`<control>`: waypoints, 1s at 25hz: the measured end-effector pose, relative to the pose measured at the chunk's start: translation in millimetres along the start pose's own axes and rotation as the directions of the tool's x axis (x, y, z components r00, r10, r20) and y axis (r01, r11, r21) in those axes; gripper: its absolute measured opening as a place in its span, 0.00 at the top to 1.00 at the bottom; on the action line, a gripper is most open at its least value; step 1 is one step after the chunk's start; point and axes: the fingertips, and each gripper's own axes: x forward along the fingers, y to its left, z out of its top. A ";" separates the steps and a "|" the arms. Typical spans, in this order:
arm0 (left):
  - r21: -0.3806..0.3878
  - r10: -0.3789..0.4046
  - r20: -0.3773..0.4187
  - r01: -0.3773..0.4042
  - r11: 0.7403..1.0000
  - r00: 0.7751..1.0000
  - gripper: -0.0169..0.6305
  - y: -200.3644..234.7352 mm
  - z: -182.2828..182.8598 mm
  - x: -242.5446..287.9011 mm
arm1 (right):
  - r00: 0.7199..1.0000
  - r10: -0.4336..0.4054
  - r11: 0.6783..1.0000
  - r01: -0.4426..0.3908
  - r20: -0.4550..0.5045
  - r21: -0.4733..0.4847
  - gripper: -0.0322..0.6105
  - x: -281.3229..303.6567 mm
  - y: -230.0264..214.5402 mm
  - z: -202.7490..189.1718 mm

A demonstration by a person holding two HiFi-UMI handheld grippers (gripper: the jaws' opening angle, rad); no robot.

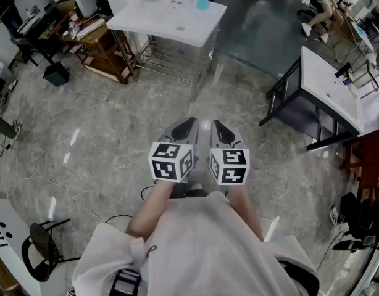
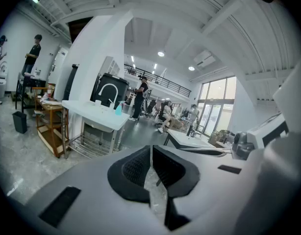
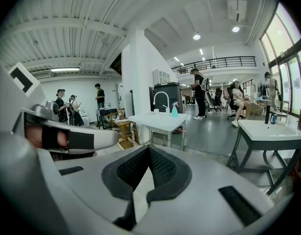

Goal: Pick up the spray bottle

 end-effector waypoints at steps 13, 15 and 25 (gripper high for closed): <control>0.031 0.002 -0.002 -0.002 1.000 1.000 0.92 -9.2 -7.7 7.8 | 0.999 0.029 0.999 -0.029 0.016 0.024 0.91 -4.8 -7.2 -3.4; 0.028 0.003 -0.004 -0.003 1.000 1.000 0.92 -10.7 -10.2 8.8 | 1.000 0.025 0.999 -0.026 0.018 0.023 0.91 -7.7 -10.0 -4.7; 0.039 -0.006 -0.010 0.007 0.999 1.000 0.92 -13.3 -7.8 20.6 | 1.000 0.008 0.998 -0.009 0.024 0.058 0.91 -4.8 -24.0 1.2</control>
